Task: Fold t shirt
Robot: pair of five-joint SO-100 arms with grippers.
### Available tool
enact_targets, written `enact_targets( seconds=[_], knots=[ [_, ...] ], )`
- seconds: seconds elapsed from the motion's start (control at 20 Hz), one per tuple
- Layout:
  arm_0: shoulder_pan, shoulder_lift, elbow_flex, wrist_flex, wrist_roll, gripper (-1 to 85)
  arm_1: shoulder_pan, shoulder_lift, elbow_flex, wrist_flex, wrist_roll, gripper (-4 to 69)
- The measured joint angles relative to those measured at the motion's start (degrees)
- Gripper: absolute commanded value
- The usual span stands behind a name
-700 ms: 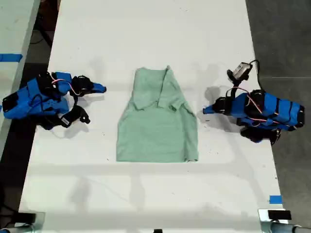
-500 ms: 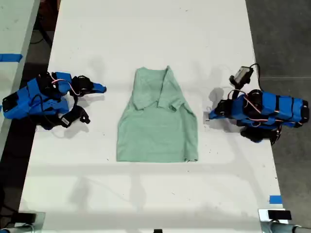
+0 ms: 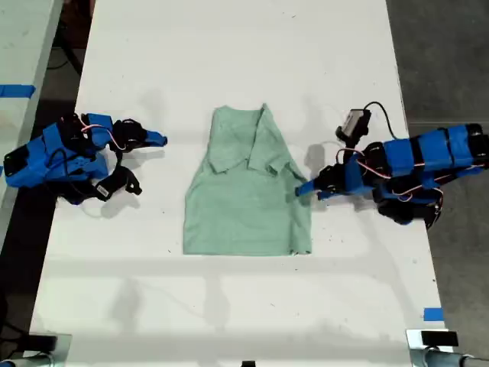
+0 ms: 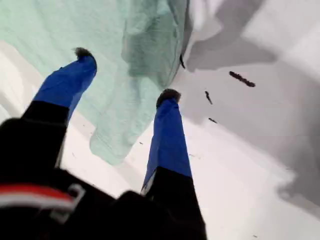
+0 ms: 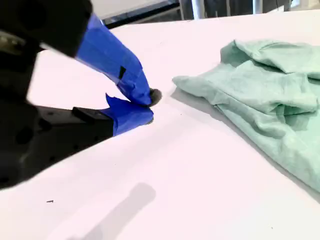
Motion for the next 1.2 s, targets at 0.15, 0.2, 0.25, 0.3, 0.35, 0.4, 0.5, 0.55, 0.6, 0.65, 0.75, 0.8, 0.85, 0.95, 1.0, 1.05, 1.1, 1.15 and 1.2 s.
enact_targets(
  seconds=[0.15,0.2,0.25,0.3,0.35,0.4,0.5,0.55,0.6,0.65,0.75,0.8,0.85,0.95,1.0,1.05,1.1,1.15,1.2],
  knots=[
    [0.0,0.0,0.0,0.0,0.0,-0.1,-6.2,-5.6,-3.7,-0.9,6.7,29.1],
    [0.0,0.0,0.0,0.0,0.0,-0.1,-8.8,-8.0,-5.5,-0.9,9.0,29.5],
    [0.0,0.0,0.0,0.0,0.0,-0.1,-11.1,-10.7,-7.5,-0.9,11.5,29.9],
    [0.0,0.0,0.0,0.0,0.0,-0.1,-13.4,-13.9,-9.3,-1.0,14.1,30.2],
    [0.0,0.0,0.0,0.0,0.0,-0.1,-15.6,-16.8,-10.6,-1.1,15.8,30.2],
    [0.0,0.0,0.0,0.0,0.0,-0.1,-17.2,-19.3,-10.8,-2.4,17.3,30.3],
    [0.0,0.0,0.0,0.0,0.0,-0.1,-18.6,-22.3,-10.7,-5.7,19.9,30.2],
    [0.0,0.0,0.0,0.0,0.0,-0.1,-18.7,-22.2,-9.0,-8.9,20.4,29.9],
    [0.0,0.0,0.0,0.0,0.0,-0.1,-18.7,-22.3,-6.1,-11.0,20.4,29.6],
    [0.0,0.0,0.0,0.0,0.0,-0.1,-18.4,-22.1,-2.9,-15.7,20.8,29.2],
    [0.0,0.0,0.0,0.0,0.0,-0.1,-17.6,-20.9,0.4,-20.7,20.2,28.2],
    [0.0,0.0,0.0,0.0,0.0,-0.1,-17.0,-21.2,0.4,-22.0,19.8,28.0],
    [0.0,0.0,0.0,0.0,0.0,-0.1,-16.4,-21.2,0.4,-21.9,19.5,25.9],
    [0.0,0.0,0.0,0.0,0.0,-0.1,-15.9,-21.2,0.4,-21.8,19.2,12.7],
    [0.0,0.0,0.0,0.0,0.0,-0.1,-15.8,-21.1,0.6,-21.8,19.2,4.6],
    [0.0,0.0,0.0,0.0,0.0,-0.1,-15.6,-20.9,0.7,-21.8,19.2,1.2],
    [0.0,0.0,0.0,0.0,0.0,-0.1,-15.6,-20.9,0.7,-21.7,19.2,1.2],
    [0.0,0.0,0.0,0.0,0.0,-0.1,-15.6,-20.8,0.6,-21.1,19.2,1.2],
    [0.0,0.0,0.0,0.0,0.0,-0.1,-15.4,-20.8,0.5,-20.5,19.2,1.2]
  ],
)
